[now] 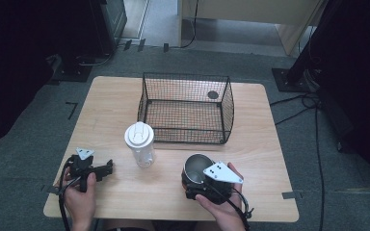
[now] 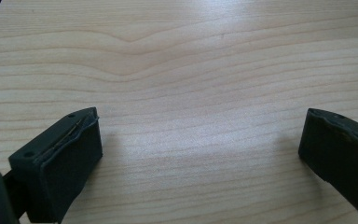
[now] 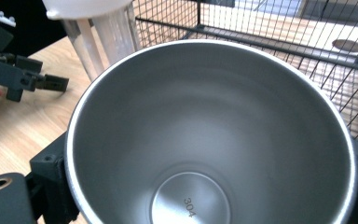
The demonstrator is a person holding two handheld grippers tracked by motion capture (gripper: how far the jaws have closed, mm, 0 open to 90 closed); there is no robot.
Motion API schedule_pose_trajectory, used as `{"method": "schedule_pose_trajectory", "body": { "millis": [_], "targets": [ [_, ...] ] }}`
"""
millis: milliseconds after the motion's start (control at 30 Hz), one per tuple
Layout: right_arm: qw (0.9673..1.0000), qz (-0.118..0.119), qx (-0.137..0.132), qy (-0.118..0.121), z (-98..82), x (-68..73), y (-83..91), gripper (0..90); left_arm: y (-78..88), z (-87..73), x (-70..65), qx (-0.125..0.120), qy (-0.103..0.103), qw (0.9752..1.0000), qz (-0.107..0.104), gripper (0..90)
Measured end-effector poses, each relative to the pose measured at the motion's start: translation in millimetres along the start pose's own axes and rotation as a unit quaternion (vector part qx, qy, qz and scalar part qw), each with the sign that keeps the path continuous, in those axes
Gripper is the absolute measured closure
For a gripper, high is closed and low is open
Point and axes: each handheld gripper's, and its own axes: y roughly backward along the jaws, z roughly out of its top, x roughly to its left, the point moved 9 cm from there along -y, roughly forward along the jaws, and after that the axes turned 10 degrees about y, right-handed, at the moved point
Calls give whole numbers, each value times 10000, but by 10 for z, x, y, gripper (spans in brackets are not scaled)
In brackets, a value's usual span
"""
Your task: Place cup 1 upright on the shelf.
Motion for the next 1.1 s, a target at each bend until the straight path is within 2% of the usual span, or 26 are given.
{"method": "schedule_pose_trajectory", "body": {
  "millis": [500, 1100],
  "targets": [
    [9989, -355, -277, 113, 279, -179, 84, 73, 0, 0, -1, 1, 6, 10000, -3, 0],
    [9966, -602, -523, 215, 557, -380, 153, 74, 0, 0, -1, -1, 6, 10000, -3, 0]
  ]
}}
